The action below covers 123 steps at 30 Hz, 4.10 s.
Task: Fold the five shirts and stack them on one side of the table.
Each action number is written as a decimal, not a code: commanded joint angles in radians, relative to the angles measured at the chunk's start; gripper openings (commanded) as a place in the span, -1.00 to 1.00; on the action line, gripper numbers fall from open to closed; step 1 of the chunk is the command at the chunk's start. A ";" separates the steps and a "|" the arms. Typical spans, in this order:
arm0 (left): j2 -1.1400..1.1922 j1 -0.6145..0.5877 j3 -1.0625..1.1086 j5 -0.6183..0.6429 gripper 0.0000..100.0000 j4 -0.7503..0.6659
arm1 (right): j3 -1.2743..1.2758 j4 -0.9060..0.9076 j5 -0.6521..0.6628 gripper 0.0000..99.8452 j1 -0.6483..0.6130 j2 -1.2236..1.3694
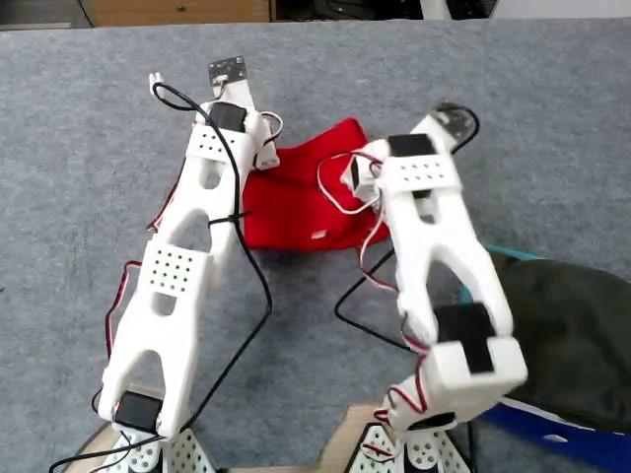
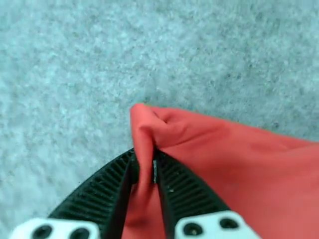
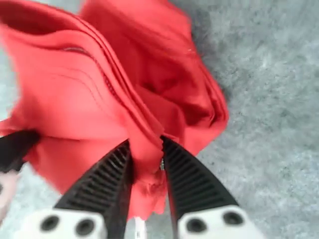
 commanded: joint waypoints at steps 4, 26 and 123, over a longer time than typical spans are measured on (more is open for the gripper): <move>-0.044 0.012 -0.230 0.092 -0.96 0.063 | -0.022 0.026 0.037 -0.99 0.085 -0.197; -0.042 -0.009 -0.127 0.087 -0.96 0.029 | 0.124 0.018 0.169 -0.48 0.091 0.002; -0.340 0.569 -0.353 0.195 -0.96 0.258 | 0.119 0.265 0.516 -0.99 0.872 -0.699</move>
